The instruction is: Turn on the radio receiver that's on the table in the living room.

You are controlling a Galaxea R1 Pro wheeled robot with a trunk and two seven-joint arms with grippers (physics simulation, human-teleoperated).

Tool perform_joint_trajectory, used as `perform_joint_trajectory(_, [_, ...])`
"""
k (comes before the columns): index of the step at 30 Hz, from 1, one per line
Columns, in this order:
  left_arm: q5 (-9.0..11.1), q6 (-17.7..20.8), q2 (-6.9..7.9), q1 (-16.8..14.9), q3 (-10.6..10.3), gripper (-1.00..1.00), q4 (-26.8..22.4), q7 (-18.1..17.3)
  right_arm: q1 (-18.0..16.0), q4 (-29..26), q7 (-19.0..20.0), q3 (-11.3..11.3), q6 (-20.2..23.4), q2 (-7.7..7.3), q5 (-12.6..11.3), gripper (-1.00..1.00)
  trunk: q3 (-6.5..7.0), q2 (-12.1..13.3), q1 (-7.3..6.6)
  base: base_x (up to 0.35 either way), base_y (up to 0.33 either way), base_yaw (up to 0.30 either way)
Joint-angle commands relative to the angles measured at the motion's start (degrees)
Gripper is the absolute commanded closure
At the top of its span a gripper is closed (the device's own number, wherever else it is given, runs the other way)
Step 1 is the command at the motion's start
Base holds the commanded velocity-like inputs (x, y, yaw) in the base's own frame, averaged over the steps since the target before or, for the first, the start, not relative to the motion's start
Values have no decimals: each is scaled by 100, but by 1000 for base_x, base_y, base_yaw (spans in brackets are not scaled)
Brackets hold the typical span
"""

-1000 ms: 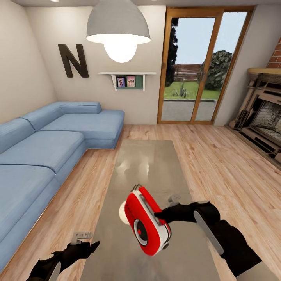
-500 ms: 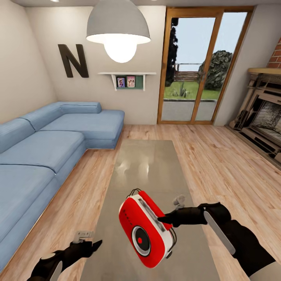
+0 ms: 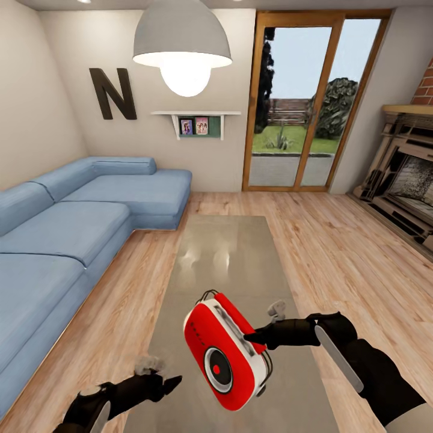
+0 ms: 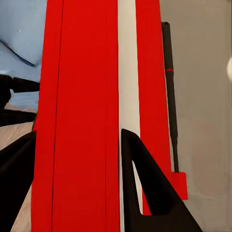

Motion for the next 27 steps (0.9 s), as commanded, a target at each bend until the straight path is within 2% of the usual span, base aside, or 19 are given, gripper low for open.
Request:
perform_joint_trajectory(1, [-26,17,-95,-1,-242,-100,-91,-109,-2,-1,-8,-1,17,1,-60,100,0,0,0,0,0,0])
perform_joint_trajectory(6, [-69,297,-459,0,-423,-100,-213,-188,-8,119,-18,-16,16,1,-53,100,0,0,0,0,0,0])
perform_joint_trajectory(10, [-367,466,-842,0,-468,-100,-296,-229,-10,182,-20,-25,16,1,-52,100,0,0,0,0,0,0])
perform_joint_trajectory(12, [-470,533,-943,0,-476,-100,-316,-264,-10,190,-18,-27,16,1,-48,100,0,0,0,0,0,0])
perform_joint_trajectory(16, [-513,577,-968,-1,-480,-100,-328,-407,-11,195,-23,-27,16,1,-44,100,0,0,0,0,0,0])
perform_joint_trajectory(19, [-527,586,-966,-3,-470,-100,-391,-690,-11,198,-20,-27,16,1,-43,100,0,0,0,0,0,0])
perform_joint_trajectory(23, [-528,589,-951,-3,-462,-100,-479,-765,-11,199,-18,-21,16,2,-43,100,0,0,0,0,0,0])
perform_joint_trajectory(27, [-527,589,-864,-6,-436,-100,-546,-937,-11,202,16,-21,-41,-5,-31,100,0,0,0,0,0,0])
